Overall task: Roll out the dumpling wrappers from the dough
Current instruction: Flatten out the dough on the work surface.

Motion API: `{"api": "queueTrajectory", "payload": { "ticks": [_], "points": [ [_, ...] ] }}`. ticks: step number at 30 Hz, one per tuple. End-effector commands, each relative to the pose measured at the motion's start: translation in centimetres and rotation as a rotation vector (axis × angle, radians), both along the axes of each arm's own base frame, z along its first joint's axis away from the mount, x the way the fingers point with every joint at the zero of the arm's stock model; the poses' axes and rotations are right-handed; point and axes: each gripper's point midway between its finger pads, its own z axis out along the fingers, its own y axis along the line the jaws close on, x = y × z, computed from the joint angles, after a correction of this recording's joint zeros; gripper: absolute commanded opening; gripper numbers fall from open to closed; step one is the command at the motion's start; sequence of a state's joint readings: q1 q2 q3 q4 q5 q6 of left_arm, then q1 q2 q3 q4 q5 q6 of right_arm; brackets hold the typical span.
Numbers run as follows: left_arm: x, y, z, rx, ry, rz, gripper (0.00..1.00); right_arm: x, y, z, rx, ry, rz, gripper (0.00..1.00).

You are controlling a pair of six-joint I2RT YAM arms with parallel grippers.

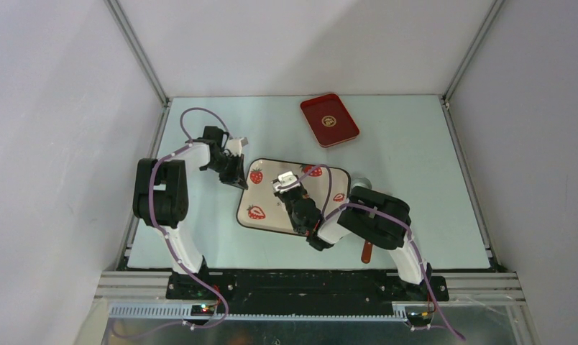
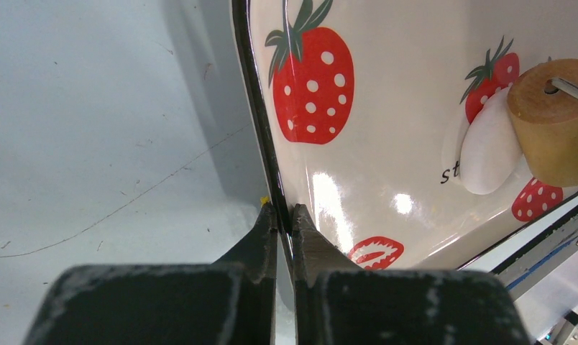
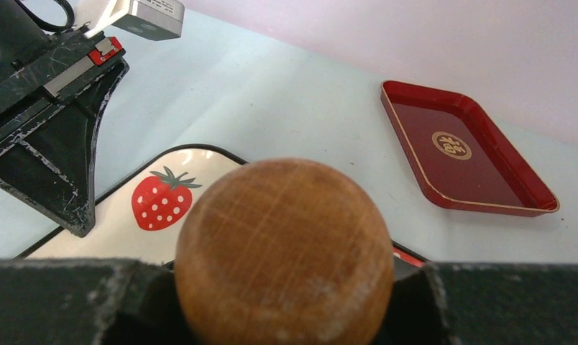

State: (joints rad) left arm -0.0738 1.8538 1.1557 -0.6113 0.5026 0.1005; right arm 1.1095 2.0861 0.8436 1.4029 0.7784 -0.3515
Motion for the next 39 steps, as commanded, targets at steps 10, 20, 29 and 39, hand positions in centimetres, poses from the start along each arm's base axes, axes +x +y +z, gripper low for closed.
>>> {"api": "queueTrajectory", "payload": {
  "ticks": [10,20,29,39],
  "points": [
    [0.8,0.7,0.7,0.006,-0.047,-0.005,0.0,-1.5,0.3,-3.7,-0.12,0.018,0.023,0.0],
    [0.7,0.7,0.6,0.006,-0.042,-0.006,0.0,-2.3,1.3,-3.3,-0.117,0.006,0.072,0.0],
    [0.7,0.7,0.6,0.006,-0.041,-0.001,0.0,-3.5,2.7,-2.8,-0.115,-0.019,0.127,0.0],
    [0.6,0.7,0.6,0.005,-0.04,-0.002,0.0,-4.5,3.7,-2.5,-0.118,-0.04,0.166,0.0]
  ]
}}
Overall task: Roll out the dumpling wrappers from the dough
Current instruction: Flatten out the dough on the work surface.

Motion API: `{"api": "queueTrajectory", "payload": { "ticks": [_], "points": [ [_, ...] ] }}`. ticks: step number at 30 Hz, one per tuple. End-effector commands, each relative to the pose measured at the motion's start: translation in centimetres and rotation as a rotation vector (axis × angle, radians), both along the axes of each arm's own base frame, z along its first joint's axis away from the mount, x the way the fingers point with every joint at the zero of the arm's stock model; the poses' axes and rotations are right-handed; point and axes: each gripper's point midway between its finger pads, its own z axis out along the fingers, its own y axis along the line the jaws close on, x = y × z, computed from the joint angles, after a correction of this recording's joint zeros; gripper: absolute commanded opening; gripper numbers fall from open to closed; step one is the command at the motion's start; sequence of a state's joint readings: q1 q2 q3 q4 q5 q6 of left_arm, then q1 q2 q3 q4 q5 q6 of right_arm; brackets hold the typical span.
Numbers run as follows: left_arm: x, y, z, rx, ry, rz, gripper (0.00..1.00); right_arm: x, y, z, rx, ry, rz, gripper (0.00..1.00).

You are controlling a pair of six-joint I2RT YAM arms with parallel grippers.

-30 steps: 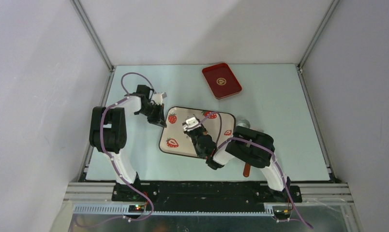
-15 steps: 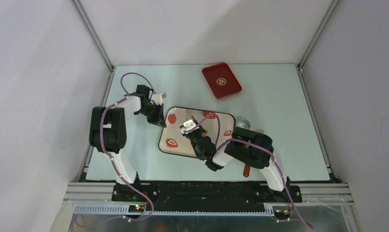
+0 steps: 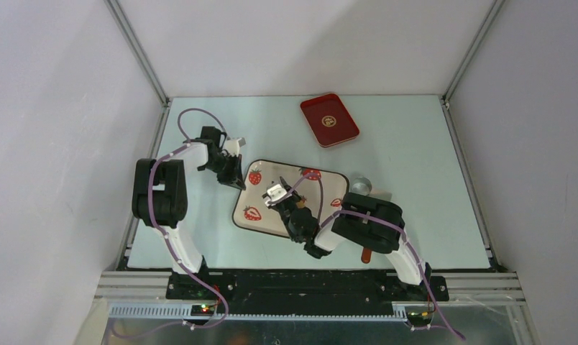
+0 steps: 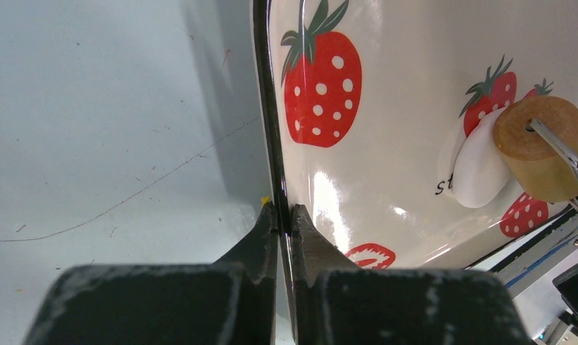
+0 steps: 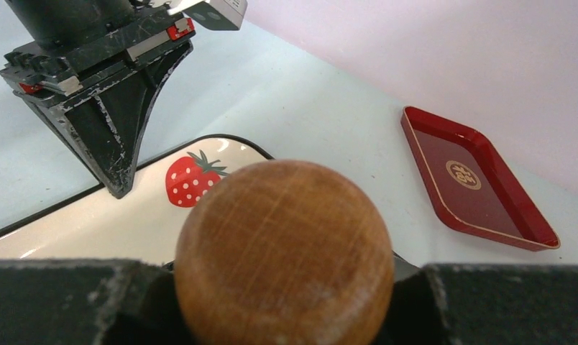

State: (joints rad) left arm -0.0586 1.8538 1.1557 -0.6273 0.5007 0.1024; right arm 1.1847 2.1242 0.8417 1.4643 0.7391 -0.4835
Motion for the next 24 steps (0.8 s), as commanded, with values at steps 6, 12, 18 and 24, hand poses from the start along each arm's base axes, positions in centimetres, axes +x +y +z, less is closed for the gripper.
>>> {"api": "queueTrajectory", "payload": {
  "ticks": [6,12,18,24],
  "points": [
    [0.8,0.1,0.6,0.001,-0.05,-0.013,0.0,-2.1,1.7,-1.9,-0.012,0.02,0.095,0.0],
    [0.8,0.0,0.4,-0.001,-0.044,-0.013,0.0,-3.1,2.5,-1.8,-0.017,0.01,0.148,0.0],
    [0.9,0.1,0.5,0.002,-0.048,-0.013,0.0,-4.1,3.0,-1.4,-0.02,0.002,0.205,0.0],
    [0.9,0.1,0.5,0.002,-0.048,-0.012,0.0,-5.2,3.6,-1.2,-0.035,-0.009,0.264,0.0]
  ]
}}
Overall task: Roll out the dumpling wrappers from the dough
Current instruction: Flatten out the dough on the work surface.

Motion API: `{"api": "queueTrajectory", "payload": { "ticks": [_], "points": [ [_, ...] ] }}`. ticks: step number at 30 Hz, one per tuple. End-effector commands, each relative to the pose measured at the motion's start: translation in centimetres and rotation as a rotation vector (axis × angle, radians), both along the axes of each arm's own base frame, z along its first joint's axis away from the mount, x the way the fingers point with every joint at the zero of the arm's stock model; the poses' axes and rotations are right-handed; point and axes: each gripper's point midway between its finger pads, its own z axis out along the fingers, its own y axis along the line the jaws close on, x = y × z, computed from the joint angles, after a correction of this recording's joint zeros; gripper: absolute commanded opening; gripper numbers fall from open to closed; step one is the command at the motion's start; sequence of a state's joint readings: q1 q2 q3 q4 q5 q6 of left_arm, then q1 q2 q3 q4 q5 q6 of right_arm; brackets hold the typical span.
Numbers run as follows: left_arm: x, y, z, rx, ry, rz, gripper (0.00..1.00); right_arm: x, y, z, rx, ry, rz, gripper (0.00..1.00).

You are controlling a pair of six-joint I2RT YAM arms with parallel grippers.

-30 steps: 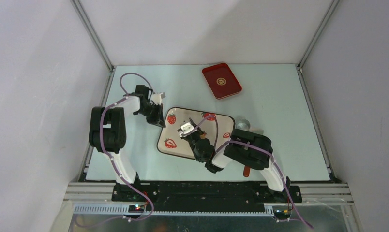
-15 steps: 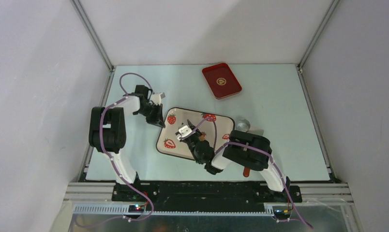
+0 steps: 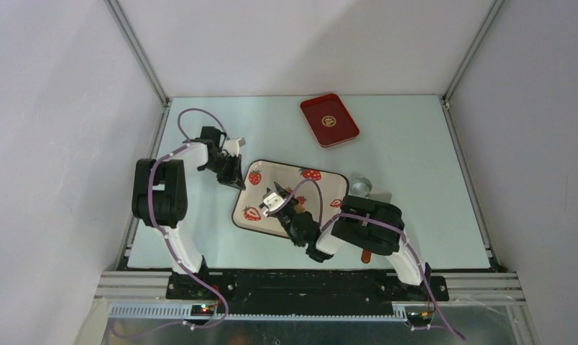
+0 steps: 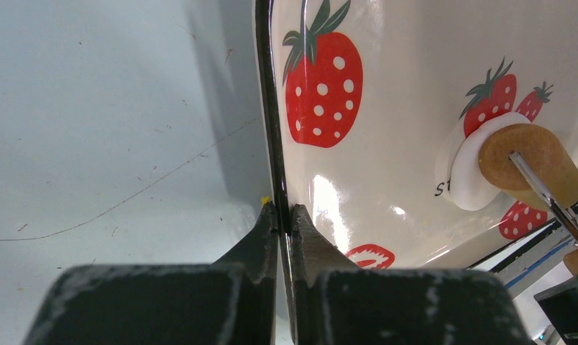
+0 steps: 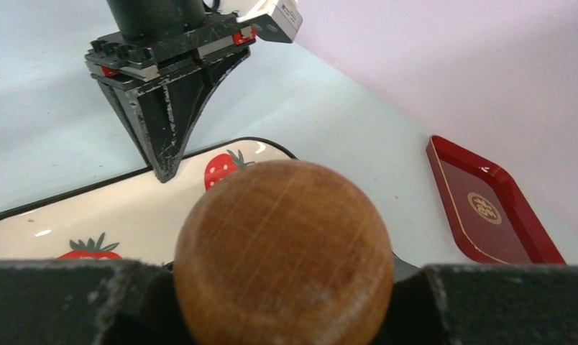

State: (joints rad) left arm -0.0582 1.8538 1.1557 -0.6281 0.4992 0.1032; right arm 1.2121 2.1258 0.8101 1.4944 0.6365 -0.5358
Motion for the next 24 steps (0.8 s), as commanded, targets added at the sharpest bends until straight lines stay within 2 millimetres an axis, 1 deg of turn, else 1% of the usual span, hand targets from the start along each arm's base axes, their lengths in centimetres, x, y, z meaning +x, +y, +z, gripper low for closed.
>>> {"api": "queueTrajectory", "payload": {
  "ticks": [1,6,10,17,24],
  "points": [
    [0.9,0.1,0.5,0.0,-0.049,-0.013,0.0,-3.4,2.1,-1.1,0.011,0.036,0.152,0.0],
    [0.9,0.2,0.5,0.005,-0.049,-0.012,0.0,-4.3,2.4,-1.0,-0.005,0.027,0.19,0.0],
    [0.9,0.2,0.5,0.005,-0.051,-0.012,0.0,-4.6,2.5,-0.9,-0.006,0.024,0.2,0.0],
    [0.9,0.2,0.6,0.008,-0.054,-0.012,0.0,-5.0,2.7,-1.2,-0.016,0.026,0.212,0.0],
    [0.8,0.2,0.5,0.01,-0.053,-0.013,0.0,-5.0,2.5,-1.5,-0.016,0.037,0.215,0.0]
  ]
}}
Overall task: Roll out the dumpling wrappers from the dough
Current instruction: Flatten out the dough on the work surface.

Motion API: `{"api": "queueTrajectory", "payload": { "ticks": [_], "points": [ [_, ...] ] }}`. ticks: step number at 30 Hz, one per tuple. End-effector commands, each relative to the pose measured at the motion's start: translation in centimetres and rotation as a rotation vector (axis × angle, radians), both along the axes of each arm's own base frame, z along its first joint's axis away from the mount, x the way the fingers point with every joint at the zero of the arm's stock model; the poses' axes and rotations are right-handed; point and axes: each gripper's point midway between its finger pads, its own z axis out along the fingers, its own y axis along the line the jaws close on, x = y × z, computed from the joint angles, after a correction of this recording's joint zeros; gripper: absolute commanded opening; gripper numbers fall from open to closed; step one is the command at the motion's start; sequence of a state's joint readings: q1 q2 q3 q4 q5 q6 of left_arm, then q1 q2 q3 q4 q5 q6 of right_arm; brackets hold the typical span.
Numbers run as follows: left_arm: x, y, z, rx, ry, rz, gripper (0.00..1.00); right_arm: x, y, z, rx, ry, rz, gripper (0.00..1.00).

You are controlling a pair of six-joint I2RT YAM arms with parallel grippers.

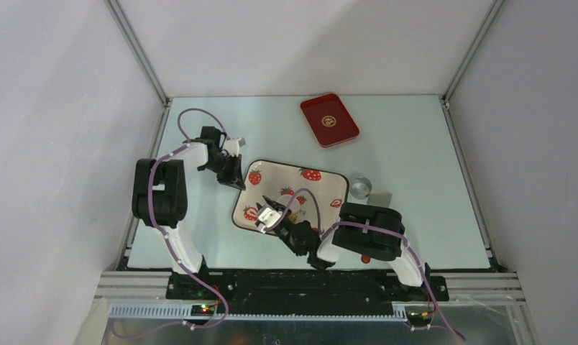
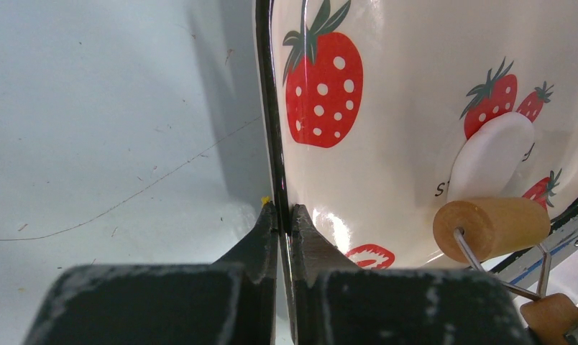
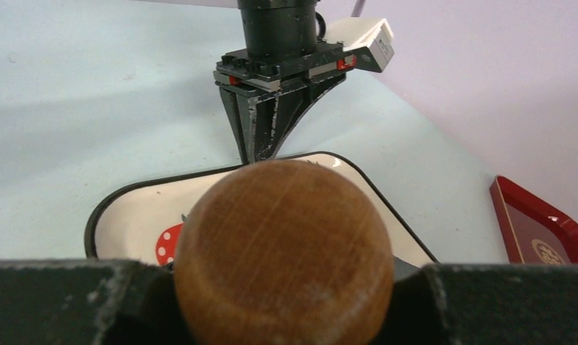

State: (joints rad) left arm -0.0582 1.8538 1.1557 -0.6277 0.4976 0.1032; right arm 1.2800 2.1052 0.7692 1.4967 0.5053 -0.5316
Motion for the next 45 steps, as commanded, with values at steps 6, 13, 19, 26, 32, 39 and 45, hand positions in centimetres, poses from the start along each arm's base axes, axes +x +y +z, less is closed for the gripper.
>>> {"api": "queueTrajectory", "payload": {
  "ticks": [6,13,19,26,32,39,45],
  "points": [
    [0.8,0.2,0.6,0.008,-0.054,-0.012,0.0,0.1,-0.8,-1.5,0.007,0.075,-0.004,0.0],
    [0.8,0.2,0.6,0.009,-0.054,-0.014,0.0,2.5,-2.3,-1.4,0.042,0.157,-0.072,0.0],
    [0.9,0.3,0.7,0.015,-0.059,-0.014,0.0,4.4,-3.6,-1.2,0.054,0.191,-0.117,0.0],
    [0.8,0.4,0.7,0.02,-0.061,-0.014,0.0,5.0,-3.8,-1.4,0.054,0.203,-0.135,0.0],
    [0.9,0.5,0.8,0.018,-0.065,-0.011,0.0,5.4,-4.2,-1.7,0.047,0.212,-0.152,0.0],
    [0.9,0.5,0.9,0.013,-0.067,-0.008,0.0,5.8,-4.4,-2.3,0.035,0.216,-0.165,0.0],
    [0.9,0.5,0.9,0.009,-0.065,-0.006,0.0,6.2,-4.7,-2.6,0.033,0.224,-0.177,0.0]
  ]
}}
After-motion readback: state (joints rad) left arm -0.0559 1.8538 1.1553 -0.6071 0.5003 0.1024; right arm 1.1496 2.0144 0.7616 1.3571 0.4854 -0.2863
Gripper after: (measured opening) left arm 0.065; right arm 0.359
